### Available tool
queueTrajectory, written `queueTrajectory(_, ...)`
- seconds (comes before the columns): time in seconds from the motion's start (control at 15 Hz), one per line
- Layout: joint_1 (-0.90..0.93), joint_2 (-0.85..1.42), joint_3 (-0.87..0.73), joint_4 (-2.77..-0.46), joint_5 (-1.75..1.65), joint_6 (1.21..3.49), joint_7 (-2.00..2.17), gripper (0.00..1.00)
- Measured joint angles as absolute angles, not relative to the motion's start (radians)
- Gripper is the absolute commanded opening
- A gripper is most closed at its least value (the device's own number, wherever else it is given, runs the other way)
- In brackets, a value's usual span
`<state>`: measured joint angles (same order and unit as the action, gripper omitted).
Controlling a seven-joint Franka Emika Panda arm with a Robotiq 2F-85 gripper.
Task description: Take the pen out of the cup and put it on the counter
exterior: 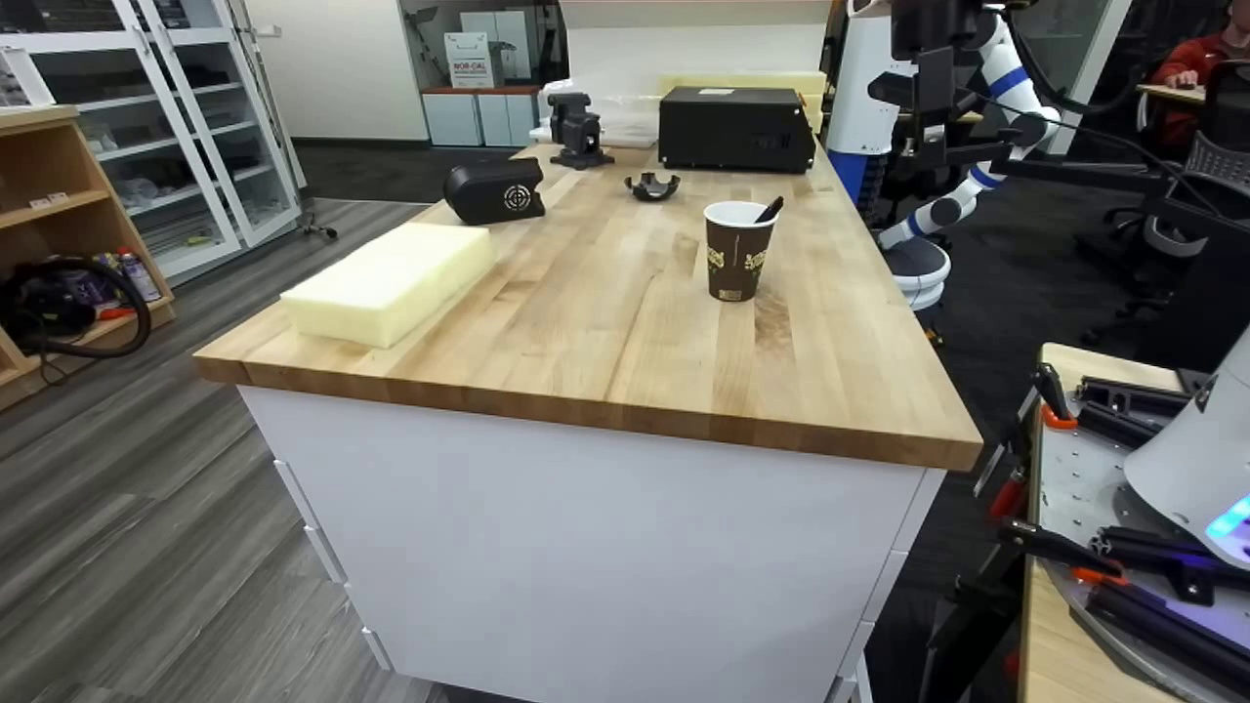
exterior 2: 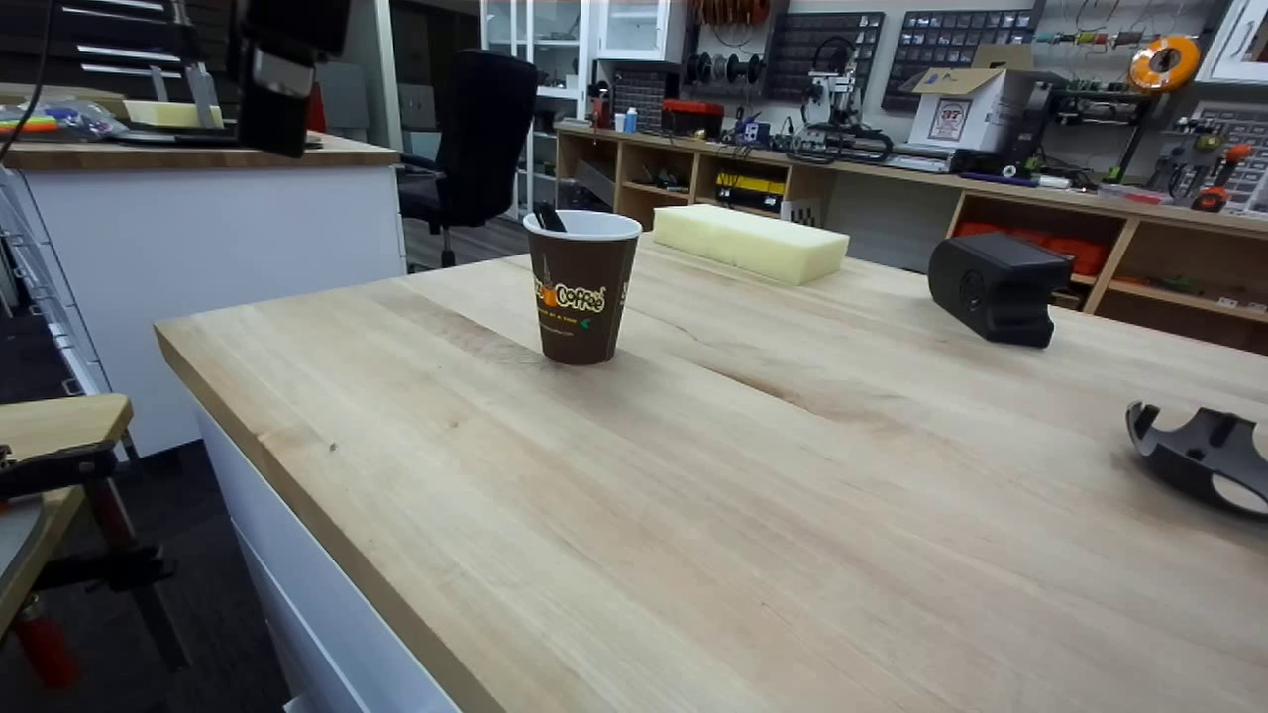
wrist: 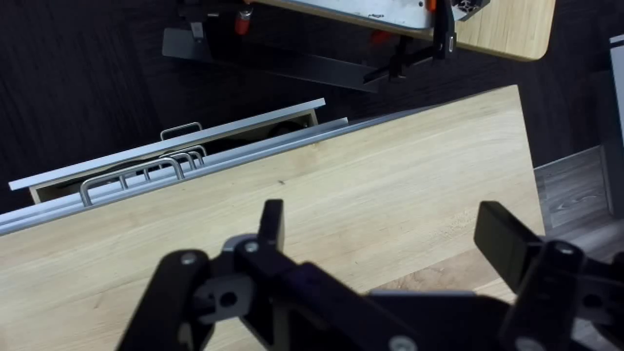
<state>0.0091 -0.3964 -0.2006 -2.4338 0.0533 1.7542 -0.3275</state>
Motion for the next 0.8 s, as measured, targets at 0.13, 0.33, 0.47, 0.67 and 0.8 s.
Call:
queueTrajectory(0.13, 0.009, -0.396, -0.201, -2.434, 0.053, 1.754, -0.328, 1.00)
queueTrajectory(0.33, -0.003, -0.389, -0.186, -2.432, 0.030, 1.742, -0.291, 1.00)
queueTrajectory(0.47, -0.018, -0.374, -0.157, -2.423, -0.025, 1.740, -0.246, 1.00)
queueTrajectory(0.67, -0.017, -0.341, -0.095, -2.370, -0.129, 1.753, -0.206, 1.00)
queueTrajectory(0.8, -0.011, -0.304, -0.045, -2.318, -0.204, 1.778, -0.200, 1.00)
